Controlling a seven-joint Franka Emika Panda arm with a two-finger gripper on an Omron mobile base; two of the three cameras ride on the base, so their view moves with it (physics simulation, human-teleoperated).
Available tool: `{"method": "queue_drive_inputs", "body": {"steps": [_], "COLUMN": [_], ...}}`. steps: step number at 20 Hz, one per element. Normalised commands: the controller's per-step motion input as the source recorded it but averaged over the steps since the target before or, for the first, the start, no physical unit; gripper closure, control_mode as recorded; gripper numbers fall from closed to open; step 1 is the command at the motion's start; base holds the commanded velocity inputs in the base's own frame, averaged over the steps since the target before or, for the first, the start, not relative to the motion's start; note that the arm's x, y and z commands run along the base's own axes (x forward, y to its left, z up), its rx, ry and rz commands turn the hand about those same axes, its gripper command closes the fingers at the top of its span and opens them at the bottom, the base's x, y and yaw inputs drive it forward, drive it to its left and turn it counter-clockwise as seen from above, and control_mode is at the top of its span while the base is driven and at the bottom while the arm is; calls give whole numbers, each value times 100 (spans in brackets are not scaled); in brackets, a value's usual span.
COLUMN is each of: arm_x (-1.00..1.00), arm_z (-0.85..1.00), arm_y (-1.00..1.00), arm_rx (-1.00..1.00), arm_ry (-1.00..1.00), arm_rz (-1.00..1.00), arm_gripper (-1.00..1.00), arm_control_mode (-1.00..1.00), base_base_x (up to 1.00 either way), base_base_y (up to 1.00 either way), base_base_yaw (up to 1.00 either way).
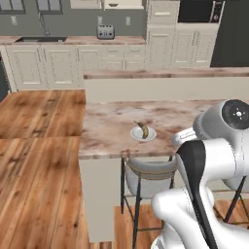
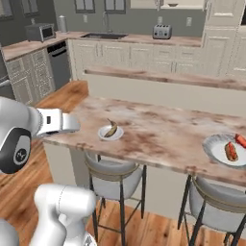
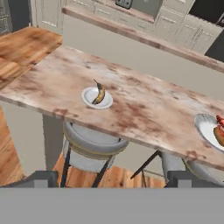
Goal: Take the smaller bowl and place it next to the appetizer plate on the dining counter , and place the larger bowl next to the plate with cooked food.
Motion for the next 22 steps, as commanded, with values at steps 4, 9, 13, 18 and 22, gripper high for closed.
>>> {"method": "queue_drive_inputs", "body": {"steps": [4, 9, 13, 18, 22], "arm_x": [0, 0, 0, 0, 0], "arm_z": [0, 0, 0, 0, 0], "arm_y": [0, 0, 0, 0, 0], "arm_rx": [0, 0, 0, 0, 0], "arm_ry": [0, 0, 0, 0, 0], "arm_rz": [0, 0, 0, 0, 0], "arm_gripper": [-100, -100, -100, -100, -100], "arm_control_mode": [100, 100, 100, 100, 100], "base_base_x": [0, 1, 11, 19, 68], "base_base_y": [100, 100, 100, 100, 93], "base_base_yaw": [13, 11, 11, 5, 0]}}
